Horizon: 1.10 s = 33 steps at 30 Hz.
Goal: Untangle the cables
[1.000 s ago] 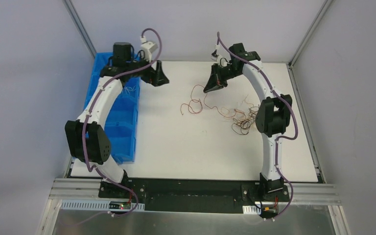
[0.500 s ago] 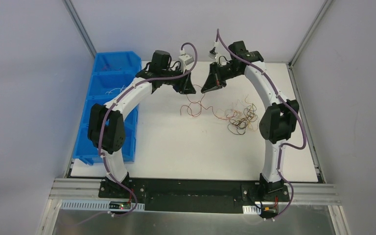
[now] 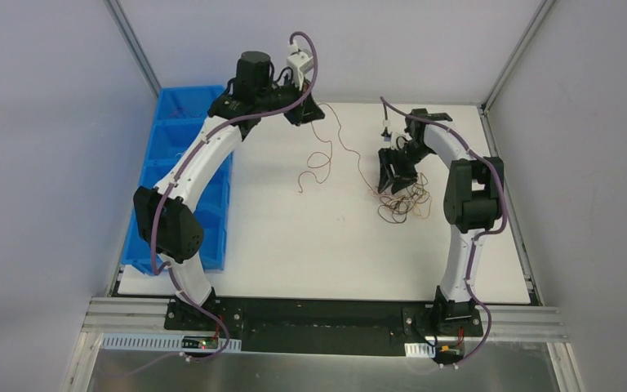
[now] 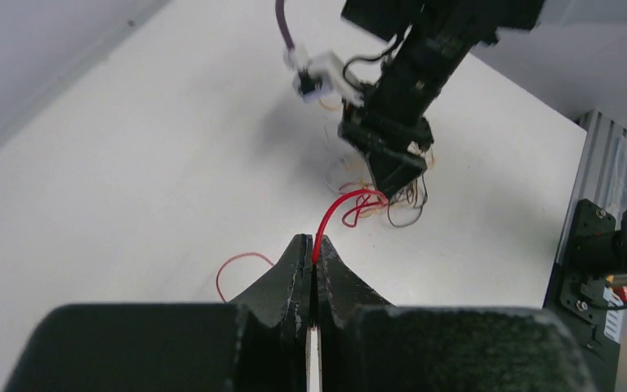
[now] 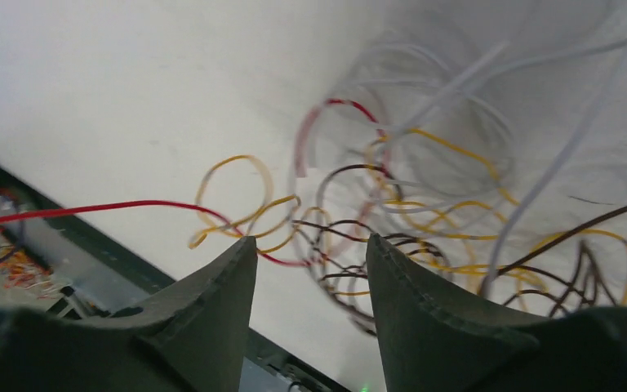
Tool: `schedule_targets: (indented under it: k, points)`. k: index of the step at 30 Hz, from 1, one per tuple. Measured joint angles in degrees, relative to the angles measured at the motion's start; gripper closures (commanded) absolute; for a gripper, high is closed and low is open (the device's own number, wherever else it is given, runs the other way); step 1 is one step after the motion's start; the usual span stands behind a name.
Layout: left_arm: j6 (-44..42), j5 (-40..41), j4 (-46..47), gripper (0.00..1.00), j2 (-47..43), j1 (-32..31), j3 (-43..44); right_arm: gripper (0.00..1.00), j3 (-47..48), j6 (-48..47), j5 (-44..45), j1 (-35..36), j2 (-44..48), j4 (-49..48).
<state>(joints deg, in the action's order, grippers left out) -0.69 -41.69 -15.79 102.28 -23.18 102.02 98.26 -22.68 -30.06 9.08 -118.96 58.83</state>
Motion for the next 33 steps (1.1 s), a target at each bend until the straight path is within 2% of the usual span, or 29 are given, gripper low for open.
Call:
schedule_targets:
  k: [5,11,14,21,27,33]
  points:
    - [2.0,1.7,-1.8,1.0,-0.3,3.0,11.1,0.49,-0.7,-3.5,10.0,-0.9,-4.1,0.2]
    - [3.3,6.4,-2.2,1.0,-0.3,10.5,30.3,0.53,-1.0,-7.7,16.5,-3.1,-5.2,1.0]
    - [2.6,9.0,-1.5,1.0,-0.4,12.1,35.6,0.54,-1.4,-9.2,18.5,-4.8,-5.5,1.6]
    - [-2.4,15.5,-1.2,1.0,1.1,13.4,39.7,0.53,-1.3,-10.9,18.6,-6.3,-5.6,3.3]
    - [-5.5,21.0,0.9,1.0,3.7,17.3,39.6,0.52,1.7,-12.9,11.3,-6.2,-5.9,7.6]
    - [-7.6,22.1,4.0,1.0,8.8,20.7,40.7,0.51,5.7,-13.8,6.8,-6.2,-6.4,8.9]
